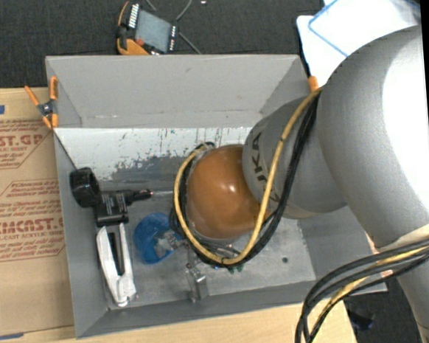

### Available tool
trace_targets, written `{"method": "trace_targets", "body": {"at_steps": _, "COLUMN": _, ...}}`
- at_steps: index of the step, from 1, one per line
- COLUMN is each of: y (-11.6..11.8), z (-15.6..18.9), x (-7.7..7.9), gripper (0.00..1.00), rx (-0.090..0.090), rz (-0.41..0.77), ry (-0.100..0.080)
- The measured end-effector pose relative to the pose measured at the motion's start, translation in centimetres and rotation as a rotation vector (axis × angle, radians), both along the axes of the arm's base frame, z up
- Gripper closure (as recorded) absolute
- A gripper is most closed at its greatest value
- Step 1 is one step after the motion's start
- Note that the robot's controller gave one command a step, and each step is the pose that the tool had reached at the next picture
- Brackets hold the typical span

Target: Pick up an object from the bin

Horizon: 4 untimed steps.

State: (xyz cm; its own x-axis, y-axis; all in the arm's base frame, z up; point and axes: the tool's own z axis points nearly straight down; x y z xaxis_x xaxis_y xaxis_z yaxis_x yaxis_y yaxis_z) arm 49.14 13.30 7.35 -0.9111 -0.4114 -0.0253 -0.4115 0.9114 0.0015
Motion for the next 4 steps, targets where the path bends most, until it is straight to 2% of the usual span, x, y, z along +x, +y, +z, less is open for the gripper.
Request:
{"method": "trace_targets", "body": {"at_steps": 1, "y": 0.7, "z": -0.3, "x": 5.4, "gripper": 0.0, "rx": 0.006, "rz": -0.186, "ry": -0.003}}
{"method": "trace_targets", "body": {"at_steps": 2, "y": 0.7, "z": -0.3, "x": 5.0, "gripper": 0.0, "rx": 0.006, "rz": -0.171, "ry": -0.006}}
{"method": "trace_targets", "body": {"at_steps": 3, "y": 1.1, "z": -0.3, "x": 9.8, "gripper": 0.0, "rx": 0.005, "rz": -0.078, "ry": -0.01}}
{"method": "trace_targets", "body": {"at_steps": 4, "y": 1.0, "z": 0.3, "x": 4.1, "gripper": 1.0, "rx": 0.006, "rz": -0.123, "ry": -0.003}}
